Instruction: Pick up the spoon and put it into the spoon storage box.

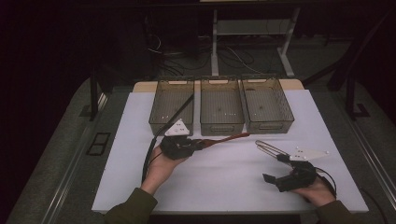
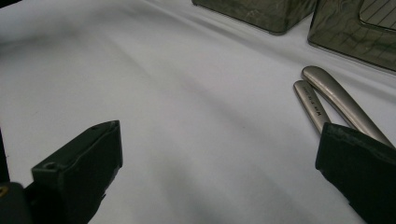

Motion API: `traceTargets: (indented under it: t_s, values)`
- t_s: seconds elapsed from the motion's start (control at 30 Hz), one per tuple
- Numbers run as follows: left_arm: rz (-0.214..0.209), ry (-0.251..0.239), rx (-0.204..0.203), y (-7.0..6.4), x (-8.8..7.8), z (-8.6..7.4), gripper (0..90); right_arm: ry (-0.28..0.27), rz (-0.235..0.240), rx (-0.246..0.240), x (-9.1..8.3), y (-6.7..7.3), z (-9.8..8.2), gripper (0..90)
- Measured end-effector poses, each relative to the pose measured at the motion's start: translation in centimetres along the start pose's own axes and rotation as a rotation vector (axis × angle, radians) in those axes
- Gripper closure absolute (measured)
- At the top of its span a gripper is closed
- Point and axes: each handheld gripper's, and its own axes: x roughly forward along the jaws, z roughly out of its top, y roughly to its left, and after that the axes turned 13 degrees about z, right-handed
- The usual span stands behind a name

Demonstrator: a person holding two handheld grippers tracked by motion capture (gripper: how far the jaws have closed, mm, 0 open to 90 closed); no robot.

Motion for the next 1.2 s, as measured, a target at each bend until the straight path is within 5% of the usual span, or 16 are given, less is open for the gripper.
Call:
traceTargets:
  t_s: [0.87, 1.13, 1.2]
  values:
    - [0.122, -0.012, 0.0, 3.0, 3.1, 4.9, 79.0, -0.006, -0.001, 0.001, -0.1, 0.0, 0.0, 0.0]
    - [0.175, -0.019, -0.055, 3.6, 4.7, 5.9, 79.0, -0.007, 0.002, 0.002, -0.2, 0.0, 0.0, 0.0]
    - [0.187, 0.0, -0.041, 3.9, 5.1, 6.1, 79.1, -0.008, 0.003, 0.002, -0.2, 0.0, 0.0, 0.0]
